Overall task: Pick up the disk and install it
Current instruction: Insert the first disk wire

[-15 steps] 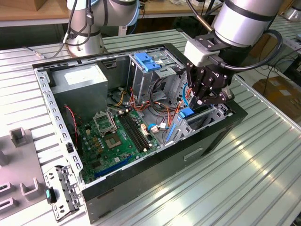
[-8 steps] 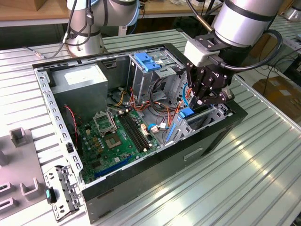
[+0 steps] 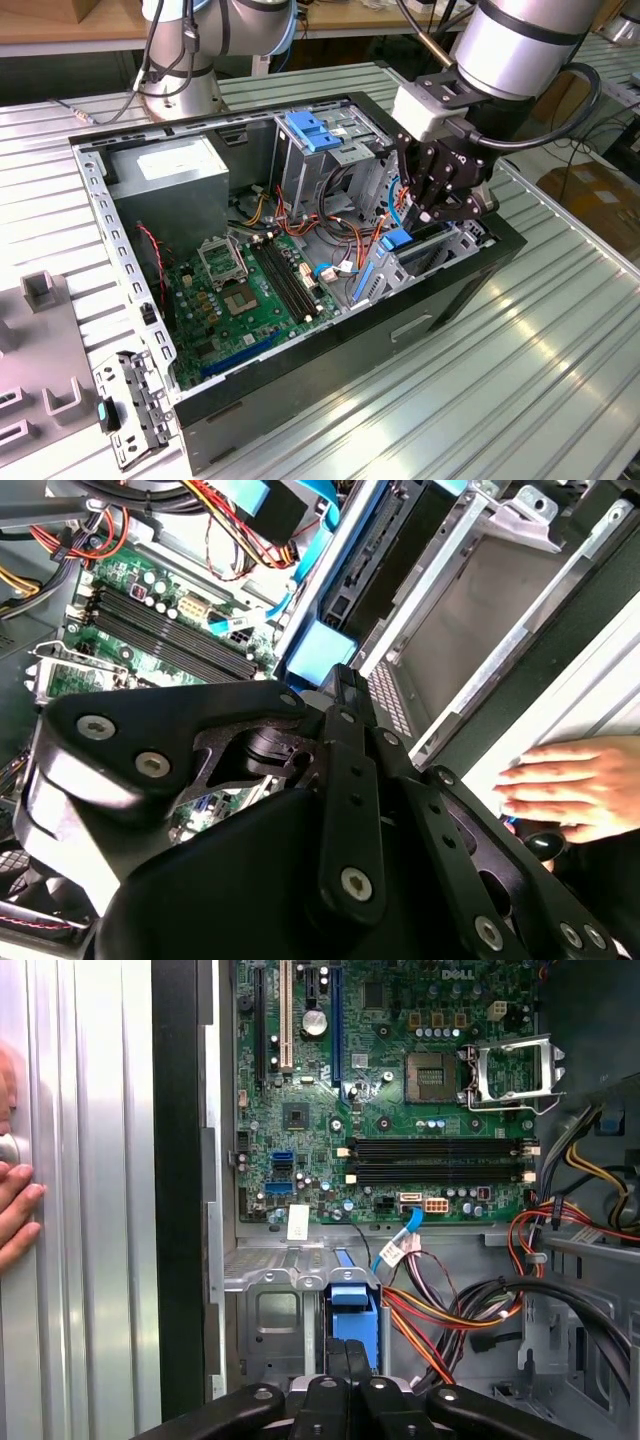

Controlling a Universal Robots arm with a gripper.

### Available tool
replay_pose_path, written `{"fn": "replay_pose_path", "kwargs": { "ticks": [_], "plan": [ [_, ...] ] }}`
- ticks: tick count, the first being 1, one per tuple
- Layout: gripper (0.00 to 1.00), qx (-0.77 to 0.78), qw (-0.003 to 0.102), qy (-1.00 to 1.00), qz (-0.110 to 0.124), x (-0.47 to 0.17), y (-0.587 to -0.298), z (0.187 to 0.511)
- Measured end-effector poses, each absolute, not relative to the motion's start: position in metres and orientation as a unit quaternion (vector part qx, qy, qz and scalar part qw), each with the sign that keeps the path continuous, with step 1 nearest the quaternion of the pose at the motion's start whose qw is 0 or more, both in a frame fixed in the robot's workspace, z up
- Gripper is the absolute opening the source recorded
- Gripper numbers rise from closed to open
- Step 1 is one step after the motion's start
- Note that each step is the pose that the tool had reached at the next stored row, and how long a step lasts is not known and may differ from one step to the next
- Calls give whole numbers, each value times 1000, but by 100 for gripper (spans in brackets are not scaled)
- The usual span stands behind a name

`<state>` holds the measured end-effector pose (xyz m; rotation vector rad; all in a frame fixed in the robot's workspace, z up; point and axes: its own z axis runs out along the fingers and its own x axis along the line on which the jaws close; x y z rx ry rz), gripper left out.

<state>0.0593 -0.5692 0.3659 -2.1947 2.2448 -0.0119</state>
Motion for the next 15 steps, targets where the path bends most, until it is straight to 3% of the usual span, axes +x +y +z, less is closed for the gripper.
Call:
{"fn": "replay_pose_path", "kwargs": {
  "ticks": [15],
  "plan": [
    [11,-725,1,689,-4,74,-569,365]
  ]
}}
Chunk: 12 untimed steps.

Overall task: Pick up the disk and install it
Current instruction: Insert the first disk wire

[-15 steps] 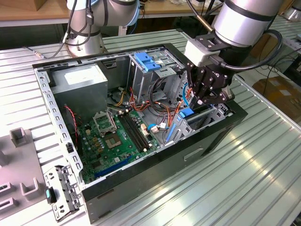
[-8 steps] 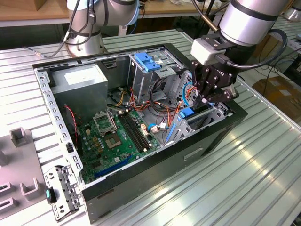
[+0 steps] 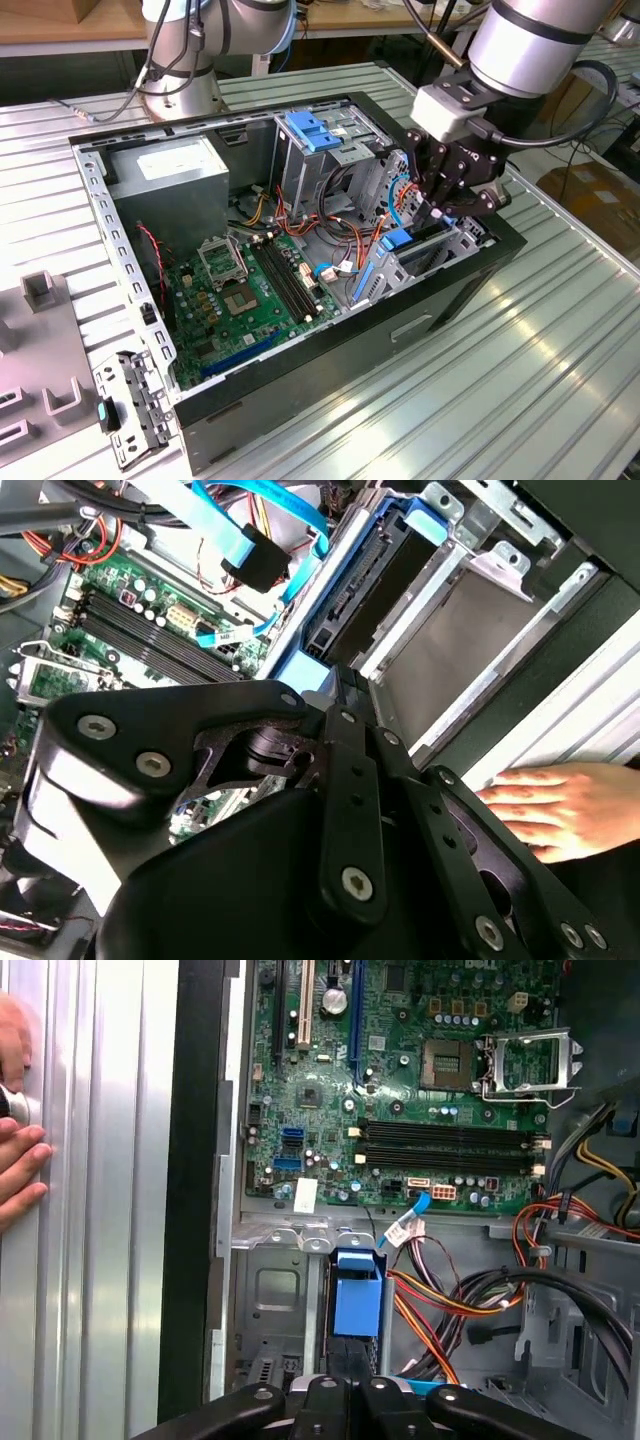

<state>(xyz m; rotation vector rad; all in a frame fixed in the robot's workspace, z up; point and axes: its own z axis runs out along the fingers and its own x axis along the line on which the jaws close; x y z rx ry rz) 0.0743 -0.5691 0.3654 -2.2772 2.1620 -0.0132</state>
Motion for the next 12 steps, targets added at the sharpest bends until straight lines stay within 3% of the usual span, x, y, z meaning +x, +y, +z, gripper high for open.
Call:
{"fn": "replay_pose_path", "kwargs": {
  "ticks": [12],
  "plan": [
    [11,-758,0,652,-5,82,-567,365]
  ]
}}
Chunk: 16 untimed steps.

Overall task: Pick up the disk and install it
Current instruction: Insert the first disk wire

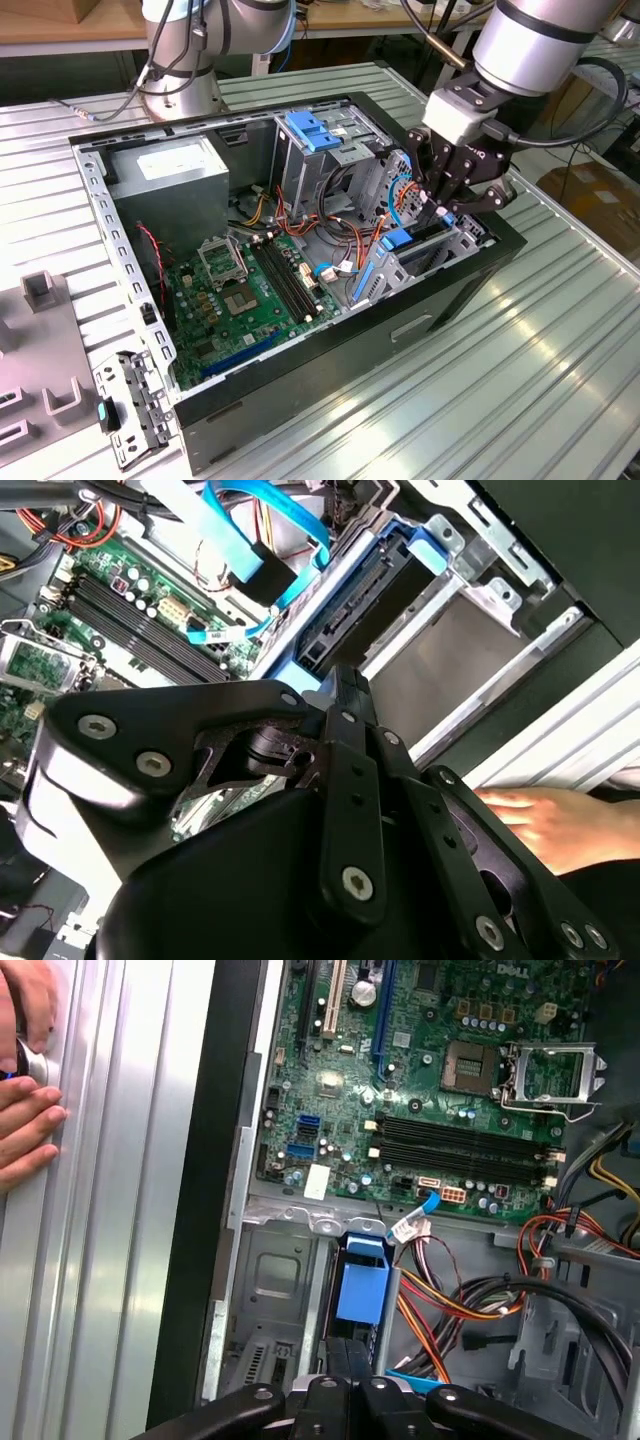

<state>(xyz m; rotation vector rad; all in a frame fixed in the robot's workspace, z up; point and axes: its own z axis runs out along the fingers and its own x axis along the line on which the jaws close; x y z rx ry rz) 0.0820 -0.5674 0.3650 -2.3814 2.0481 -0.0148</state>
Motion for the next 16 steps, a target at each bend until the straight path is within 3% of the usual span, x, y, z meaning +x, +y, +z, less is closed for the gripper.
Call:
{"fn": "replay_pose_path", "kwargs": {
  "ticks": [16],
  "plan": [
    [11,-772,1,635,-4,105,-561,368]
  ]
}}
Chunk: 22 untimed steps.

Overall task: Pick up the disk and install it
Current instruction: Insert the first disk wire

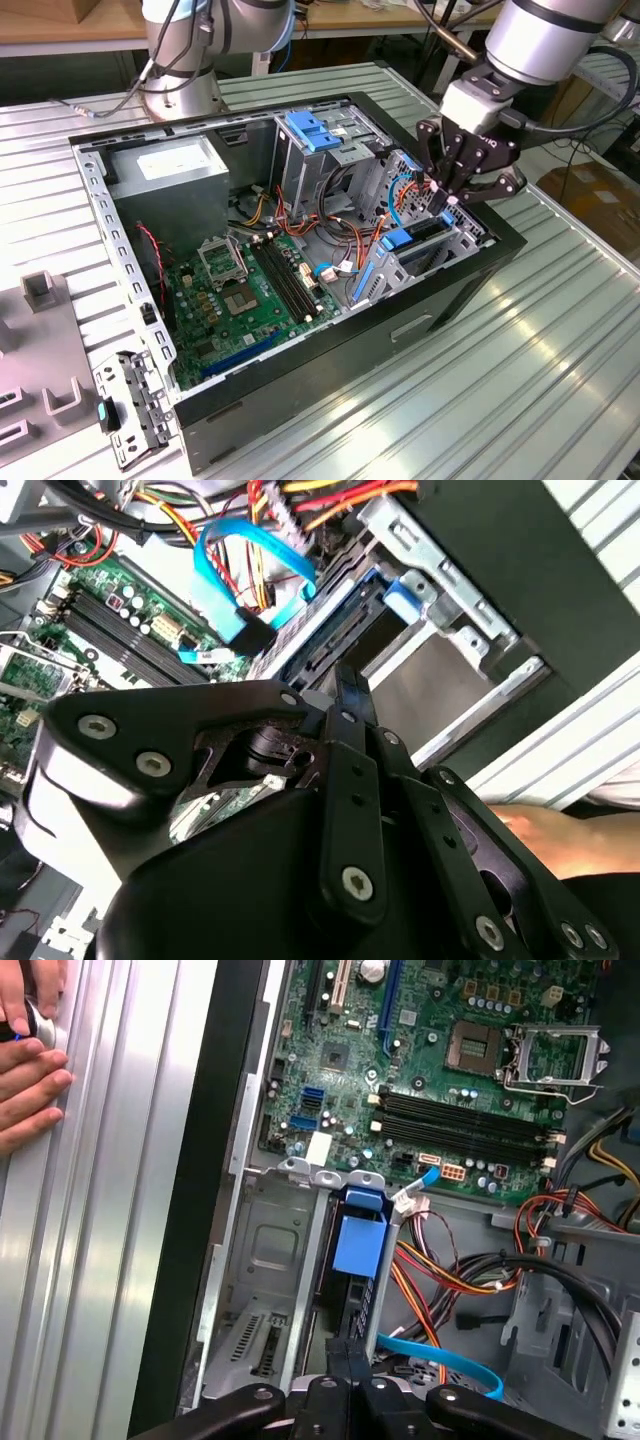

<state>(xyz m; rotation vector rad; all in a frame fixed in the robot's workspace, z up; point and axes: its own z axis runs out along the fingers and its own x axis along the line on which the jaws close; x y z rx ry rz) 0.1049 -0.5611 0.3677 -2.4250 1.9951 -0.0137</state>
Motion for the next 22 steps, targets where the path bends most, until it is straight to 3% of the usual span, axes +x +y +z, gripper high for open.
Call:
{"fn": "replay_pose_path", "kwargs": {
  "ticks": [22],
  "plan": [
    [11,-836,4,549,-3,119,-556,380]
  ]
}}
